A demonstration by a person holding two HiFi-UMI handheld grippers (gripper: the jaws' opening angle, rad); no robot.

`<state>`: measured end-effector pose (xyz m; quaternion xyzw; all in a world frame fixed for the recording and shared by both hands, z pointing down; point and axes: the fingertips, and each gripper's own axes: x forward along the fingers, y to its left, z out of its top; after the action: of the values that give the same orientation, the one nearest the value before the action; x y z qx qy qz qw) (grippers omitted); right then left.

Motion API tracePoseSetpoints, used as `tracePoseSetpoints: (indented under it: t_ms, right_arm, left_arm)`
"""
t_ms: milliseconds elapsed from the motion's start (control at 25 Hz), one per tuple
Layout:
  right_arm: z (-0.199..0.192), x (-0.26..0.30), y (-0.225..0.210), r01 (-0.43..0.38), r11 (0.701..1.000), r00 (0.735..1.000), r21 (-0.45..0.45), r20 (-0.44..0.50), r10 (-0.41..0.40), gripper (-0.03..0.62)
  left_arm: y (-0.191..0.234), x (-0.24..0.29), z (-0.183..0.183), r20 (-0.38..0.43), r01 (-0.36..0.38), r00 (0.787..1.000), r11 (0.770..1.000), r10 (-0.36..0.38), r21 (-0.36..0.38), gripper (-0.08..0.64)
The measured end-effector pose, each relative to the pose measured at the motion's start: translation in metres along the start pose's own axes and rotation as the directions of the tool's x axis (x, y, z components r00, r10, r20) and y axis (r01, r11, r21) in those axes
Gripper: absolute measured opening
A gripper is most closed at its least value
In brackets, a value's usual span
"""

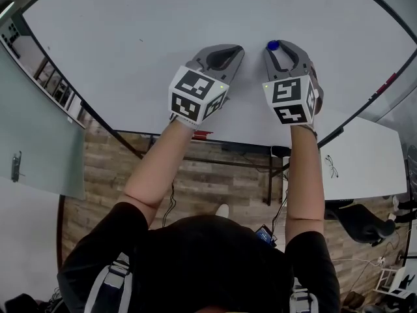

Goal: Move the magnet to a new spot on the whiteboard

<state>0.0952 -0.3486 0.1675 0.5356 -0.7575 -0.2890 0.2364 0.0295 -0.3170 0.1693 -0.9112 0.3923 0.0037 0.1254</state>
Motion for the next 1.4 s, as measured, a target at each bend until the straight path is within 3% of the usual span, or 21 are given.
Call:
tracePoseSetpoints:
  t_ms: [400,600,720,960,1200,1400]
  right_arm:
    - [0.008,-0.014,-0.002,0.019,1.000,0.997,0.008,0.068,-0.019,0.138]
    - [0.022,-0.036,0.003,-0.026,0.994,0.987,0.104,0.159,0.009,0.135]
    - [0.026,-0.051,0.005,-0.078,0.972,0.975,0.221,0.223,0.028,0.129]
    - [0.018,-0.077,0.017,-0.173,0.897,0.946,0.407,0.323,0.036,0.096]
    - [0.001,-0.091,0.047,-0.214,0.857,0.936,0.469,0.350,0.042,0.040]
    - [-0.011,-0.103,0.079,-0.244,0.841,0.922,0.483,0.383,0.047,0.012]
  left_arm:
    - [-0.003,0.003,-0.005,-0.006,-0.001,1.000,1.000,0.001,-0.006,0.005]
    - [-0.005,-0.003,-0.006,-0.005,0.012,1.000,1.000,-0.012,0.005,0.005]
    - [-0.006,-0.010,-0.007,-0.004,0.021,1.000,1.000,-0.021,0.010,0.005]
    - [-0.022,-0.031,-0.013,0.014,0.053,0.999,0.999,-0.053,0.001,0.005]
    - [-0.050,-0.056,-0.019,0.097,0.149,0.984,0.989,-0.146,-0.024,0.005]
    - [-0.059,-0.075,-0.032,0.111,0.158,0.982,0.987,-0.153,-0.032,0.005]
